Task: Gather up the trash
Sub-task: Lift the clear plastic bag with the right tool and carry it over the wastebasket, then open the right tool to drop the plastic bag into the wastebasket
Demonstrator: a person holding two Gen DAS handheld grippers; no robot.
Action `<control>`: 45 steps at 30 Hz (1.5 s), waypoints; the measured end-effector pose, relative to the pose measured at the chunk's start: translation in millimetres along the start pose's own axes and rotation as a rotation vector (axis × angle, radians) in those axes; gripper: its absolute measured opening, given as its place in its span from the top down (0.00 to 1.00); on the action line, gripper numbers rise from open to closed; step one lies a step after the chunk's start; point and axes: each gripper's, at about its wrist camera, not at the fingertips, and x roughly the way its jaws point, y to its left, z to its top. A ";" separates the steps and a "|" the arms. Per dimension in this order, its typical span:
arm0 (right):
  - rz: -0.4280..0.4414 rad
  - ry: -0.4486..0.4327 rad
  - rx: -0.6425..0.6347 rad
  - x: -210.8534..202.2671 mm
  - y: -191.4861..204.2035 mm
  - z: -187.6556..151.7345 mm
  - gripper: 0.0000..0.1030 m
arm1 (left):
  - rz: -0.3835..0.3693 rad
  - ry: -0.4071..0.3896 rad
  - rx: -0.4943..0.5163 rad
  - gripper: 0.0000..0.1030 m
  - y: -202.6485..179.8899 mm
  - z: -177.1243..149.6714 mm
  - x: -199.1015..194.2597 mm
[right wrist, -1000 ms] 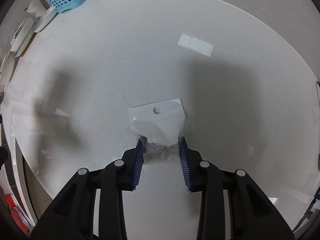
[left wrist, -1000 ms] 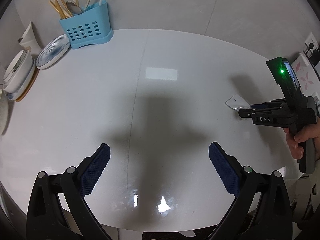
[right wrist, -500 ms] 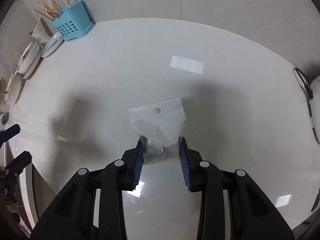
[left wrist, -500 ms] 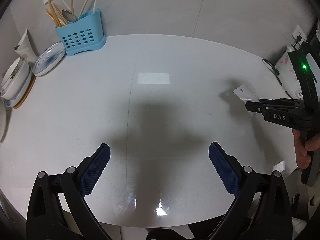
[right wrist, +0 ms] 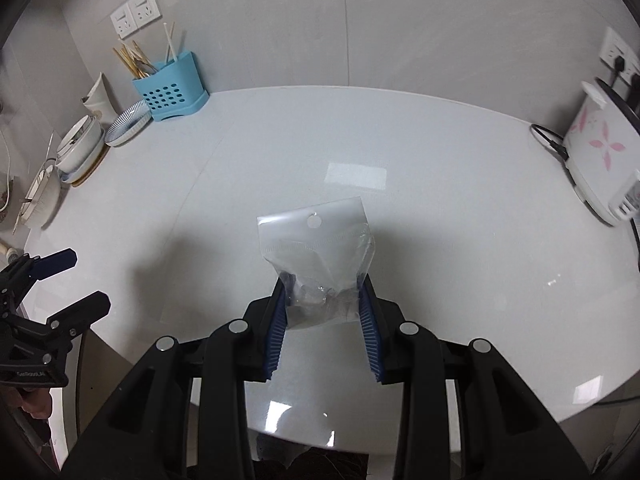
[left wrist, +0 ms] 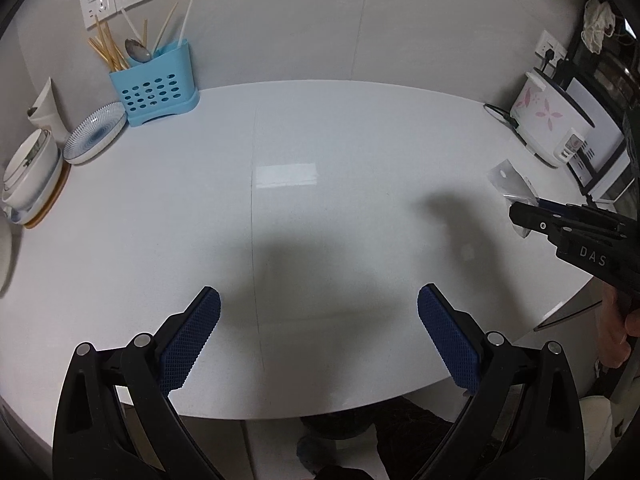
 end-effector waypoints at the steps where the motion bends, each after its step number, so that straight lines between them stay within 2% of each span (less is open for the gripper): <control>1: -0.004 -0.014 0.007 -3.5 6.8 -7.1 0.69 | -0.004 -0.005 0.002 0.06 1.3 -7.0 -4.0; 7: -0.011 -0.065 0.049 -27.3 32.2 -59.8 0.69 | -0.011 -0.028 0.018 0.06 11.7 -55.1 -26.9; 12: 0.006 -0.108 0.031 -45.5 57.0 -108.3 0.69 | -0.009 -0.042 0.001 0.06 23.2 -103.7 -38.3; 16: 0.023 -0.080 0.017 -46.2 69.7 -154.9 0.69 | -0.029 -0.035 -0.004 0.06 25.5 -142.1 -38.9; 19: 0.039 -0.013 0.007 -30.5 78.8 -188.4 0.69 | -0.029 -0.017 -0.002 0.06 25.2 -172.4 -28.7; 22: 0.038 0.067 0.001 -3.8 83.2 -217.9 0.69 | -0.036 0.030 -0.008 0.06 27.0 -199.5 -7.9; 27: 0.047 0.134 -0.035 50.1 84.0 -256.5 0.69 | -0.043 0.117 -0.037 0.06 29.9 -247.2 41.8; 31: 0.042 0.180 -0.040 116.2 73.9 -291.7 0.69 | -0.038 0.172 -0.064 0.06 34.7 -285.8 94.6; 37: 0.044 0.251 -0.026 237.4 61.2 -352.6 0.69 | -0.035 0.220 -0.101 0.06 47.2 -347.3 196.4; 42: 0.050 0.276 -0.028 313.5 57.3 -394.8 0.68 | -0.025 0.270 -0.129 0.06 50.4 -385.7 265.3; 45: 0.051 0.303 -0.009 348.4 54.7 -416.9 0.68 | -0.019 0.291 -0.118 0.06 45.8 -403.4 292.7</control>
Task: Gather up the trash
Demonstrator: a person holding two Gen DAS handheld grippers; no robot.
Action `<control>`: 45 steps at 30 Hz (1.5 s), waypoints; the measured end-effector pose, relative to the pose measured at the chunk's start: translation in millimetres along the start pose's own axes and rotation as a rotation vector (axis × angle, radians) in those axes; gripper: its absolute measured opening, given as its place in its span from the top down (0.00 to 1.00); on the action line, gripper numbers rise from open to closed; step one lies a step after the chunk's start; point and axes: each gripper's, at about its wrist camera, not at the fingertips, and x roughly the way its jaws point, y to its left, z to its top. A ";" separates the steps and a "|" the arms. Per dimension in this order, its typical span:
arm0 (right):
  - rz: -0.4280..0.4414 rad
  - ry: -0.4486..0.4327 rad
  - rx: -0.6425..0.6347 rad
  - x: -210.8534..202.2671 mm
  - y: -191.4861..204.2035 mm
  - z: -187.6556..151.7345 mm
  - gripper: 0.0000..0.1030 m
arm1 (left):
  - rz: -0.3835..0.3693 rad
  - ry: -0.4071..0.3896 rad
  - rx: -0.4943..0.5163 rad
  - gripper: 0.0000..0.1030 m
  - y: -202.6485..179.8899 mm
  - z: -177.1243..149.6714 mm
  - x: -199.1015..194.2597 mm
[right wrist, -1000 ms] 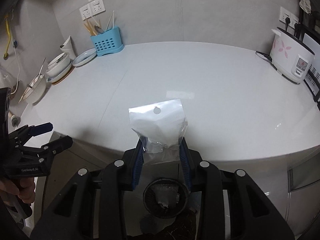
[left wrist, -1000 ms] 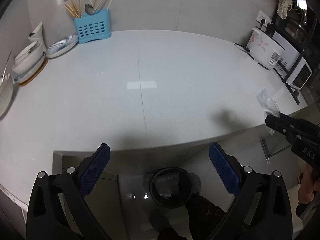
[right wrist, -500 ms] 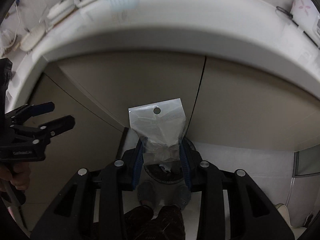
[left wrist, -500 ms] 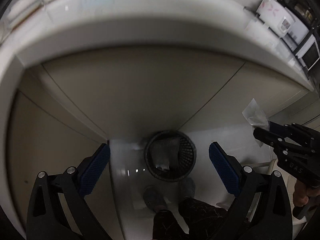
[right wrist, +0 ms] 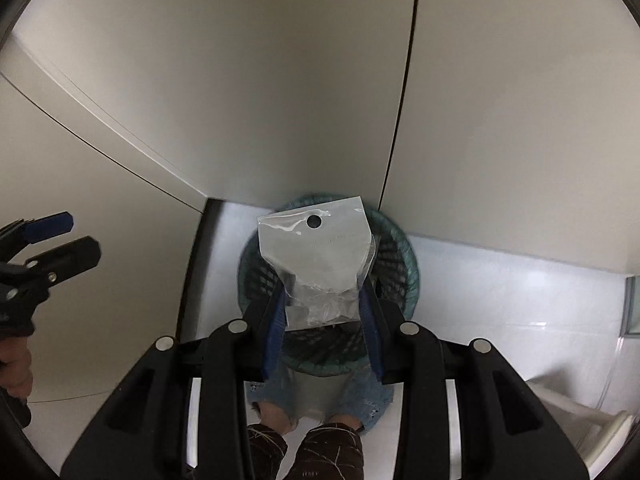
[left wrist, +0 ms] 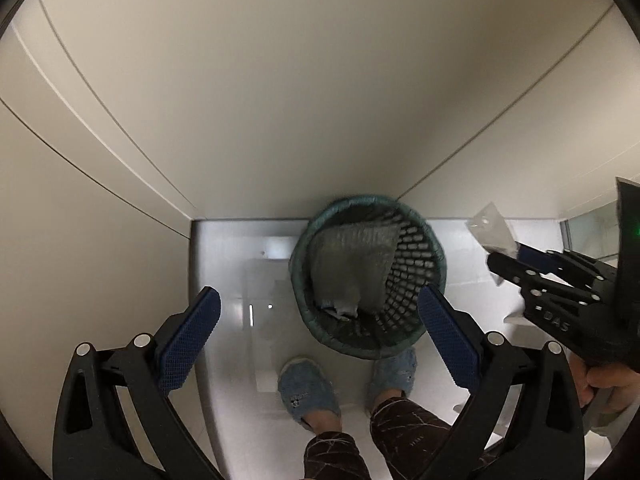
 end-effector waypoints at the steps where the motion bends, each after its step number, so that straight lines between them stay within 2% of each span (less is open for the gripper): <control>1: 0.005 0.006 0.006 11.2 -0.7 -3.0 0.68 | 0.007 0.008 0.009 0.06 -1.1 -2.8 8.8; 10: 0.026 0.022 -0.011 63.1 2.2 -23.8 0.68 | 0.023 0.051 -0.008 0.06 -2.0 -15.2 62.6; 22: 0.004 0.035 -0.011 95.5 -9.7 -29.4 0.66 | 0.056 0.098 -0.019 0.06 7.6 -23.5 115.4; 25: -0.003 0.033 -0.020 103.7 -10.4 -30.4 0.61 | 0.060 0.111 -0.016 0.06 8.5 -24.8 126.2; 27: -0.011 0.026 -0.020 105.4 -11.2 -30.6 0.54 | 0.064 0.123 -0.019 0.06 9.2 -25.3 131.2; 33: -0.020 0.015 -0.015 99.8 -13.2 -31.6 0.38 | 0.060 0.122 -0.022 0.06 7.3 -24.9 130.1; 38: -0.024 -0.007 0.000 76.1 -15.1 -30.9 0.28 | 0.050 0.110 -0.029 0.06 5.2 -22.0 114.7; 41: -0.038 -0.024 0.013 50.1 -14.7 -27.2 0.19 | 0.040 0.089 -0.030 0.06 1.1 -17.7 91.9; 45: -0.052 -0.060 0.055 -3.4 -15.9 -16.6 0.11 | 0.020 0.016 -0.038 0.06 -11.0 -4.4 31.6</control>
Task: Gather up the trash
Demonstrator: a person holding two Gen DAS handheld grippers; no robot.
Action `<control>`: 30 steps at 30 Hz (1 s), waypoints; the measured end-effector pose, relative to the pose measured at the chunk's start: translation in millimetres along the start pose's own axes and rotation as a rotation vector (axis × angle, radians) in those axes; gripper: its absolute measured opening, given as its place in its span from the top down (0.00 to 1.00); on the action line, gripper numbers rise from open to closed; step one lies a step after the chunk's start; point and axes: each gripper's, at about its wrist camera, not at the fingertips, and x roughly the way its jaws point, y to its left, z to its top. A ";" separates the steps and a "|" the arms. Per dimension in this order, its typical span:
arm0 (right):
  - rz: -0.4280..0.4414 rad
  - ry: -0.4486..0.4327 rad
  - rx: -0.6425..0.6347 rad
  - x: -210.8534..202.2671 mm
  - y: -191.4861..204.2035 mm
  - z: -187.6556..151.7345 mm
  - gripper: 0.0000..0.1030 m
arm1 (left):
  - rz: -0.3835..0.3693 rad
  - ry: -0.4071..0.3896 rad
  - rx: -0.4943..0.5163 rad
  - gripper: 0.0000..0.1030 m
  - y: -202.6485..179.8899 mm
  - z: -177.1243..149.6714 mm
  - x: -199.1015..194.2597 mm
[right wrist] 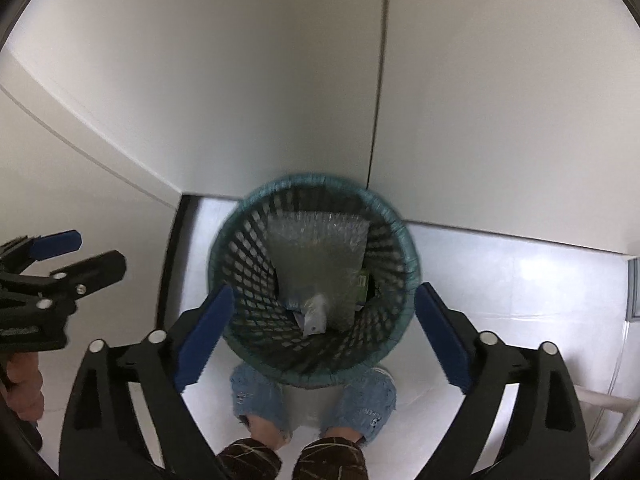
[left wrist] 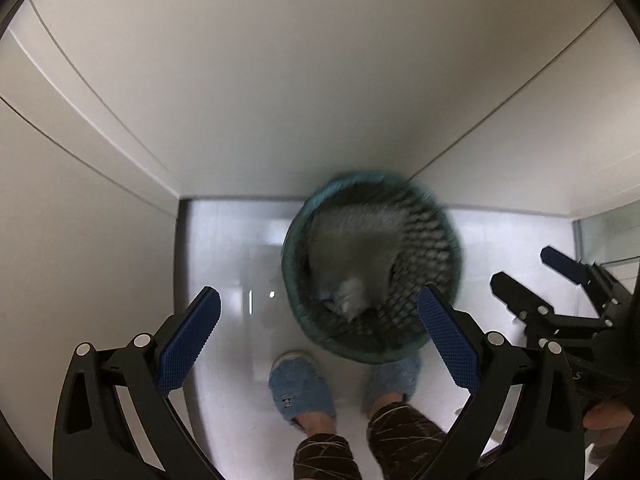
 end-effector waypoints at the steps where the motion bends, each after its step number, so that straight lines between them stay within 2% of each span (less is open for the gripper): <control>1: -0.002 -0.013 0.011 -17.4 -1.3 4.5 0.10 | -0.006 -0.018 0.000 0.06 -3.8 2.5 -17.2; 3: -0.004 -0.058 0.036 -60.5 -4.1 14.1 0.08 | 0.000 -0.053 0.009 0.06 -12.1 8.1 -53.6; 8: -0.027 -0.147 0.065 -169.7 -8.6 34.5 0.08 | 0.021 -0.111 0.023 0.06 -32.9 21.7 -153.2; 16: -0.017 -0.238 0.089 -362.3 -3.4 66.8 0.08 | 0.033 -0.173 0.056 0.06 -64.0 48.8 -311.5; 18: -0.001 -0.251 0.088 -398.1 -5.7 74.8 0.08 | 0.036 -0.180 0.049 0.06 -69.7 56.1 -345.3; 20: -0.030 -0.262 0.072 -432.0 -5.4 82.2 0.08 | 0.049 -0.190 0.031 0.06 -75.9 61.9 -375.9; 22: 0.016 -0.282 0.057 -464.9 -7.5 90.3 0.08 | 0.051 -0.229 0.022 0.06 -83.9 65.0 -410.0; 25: -0.001 -0.319 0.016 -511.2 -7.6 99.0 0.08 | 0.055 -0.271 0.008 0.06 -91.4 67.7 -454.0; 30: -0.033 -0.367 0.020 -555.8 -5.5 112.2 0.08 | 0.086 -0.322 0.056 0.06 -108.2 75.8 -503.6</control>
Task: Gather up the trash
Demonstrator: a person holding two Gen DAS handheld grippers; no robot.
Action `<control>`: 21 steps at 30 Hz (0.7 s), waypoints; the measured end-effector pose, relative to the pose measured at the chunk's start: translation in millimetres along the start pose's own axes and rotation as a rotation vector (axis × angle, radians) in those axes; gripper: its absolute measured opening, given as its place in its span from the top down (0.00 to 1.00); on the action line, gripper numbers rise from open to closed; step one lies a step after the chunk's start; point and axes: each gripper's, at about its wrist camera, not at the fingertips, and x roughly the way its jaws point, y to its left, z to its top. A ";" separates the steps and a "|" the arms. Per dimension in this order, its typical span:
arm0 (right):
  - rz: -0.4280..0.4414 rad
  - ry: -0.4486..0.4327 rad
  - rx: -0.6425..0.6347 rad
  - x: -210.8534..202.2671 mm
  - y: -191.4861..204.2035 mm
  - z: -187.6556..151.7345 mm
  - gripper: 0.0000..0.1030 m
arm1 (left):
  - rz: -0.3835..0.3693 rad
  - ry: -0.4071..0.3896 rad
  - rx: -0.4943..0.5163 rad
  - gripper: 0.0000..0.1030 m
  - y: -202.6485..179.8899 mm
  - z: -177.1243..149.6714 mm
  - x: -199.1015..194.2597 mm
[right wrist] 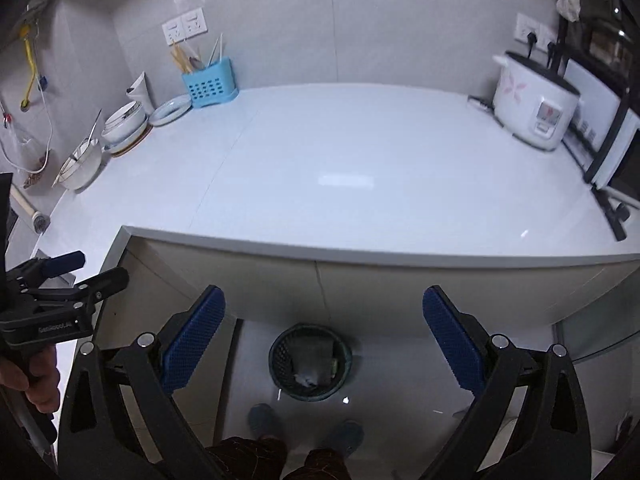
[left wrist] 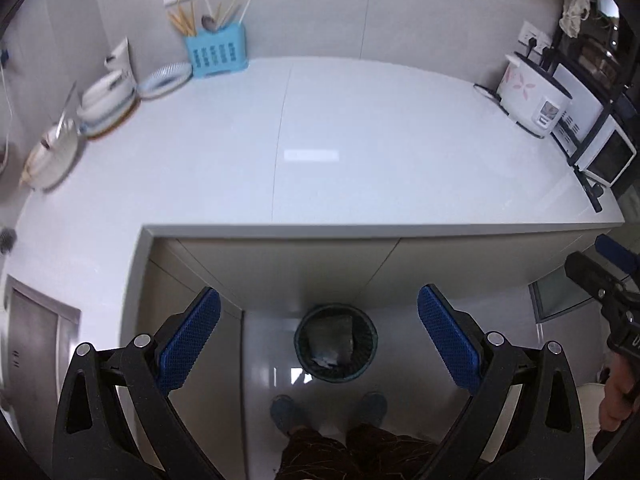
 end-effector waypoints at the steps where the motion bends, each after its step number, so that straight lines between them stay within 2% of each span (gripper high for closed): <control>1: -0.007 0.001 0.016 -4.8 0.6 2.3 0.08 | -0.005 -0.010 -0.003 0.06 -0.5 3.1 -7.5; 8: -0.020 -0.031 0.039 -34.2 5.9 14.3 0.08 | -0.040 -0.065 0.013 0.06 -0.5 17.3 -46.2; 21: -0.032 -0.023 0.059 -37.2 8.4 16.3 0.08 | -0.048 -0.079 0.020 0.06 10.8 22.0 -48.0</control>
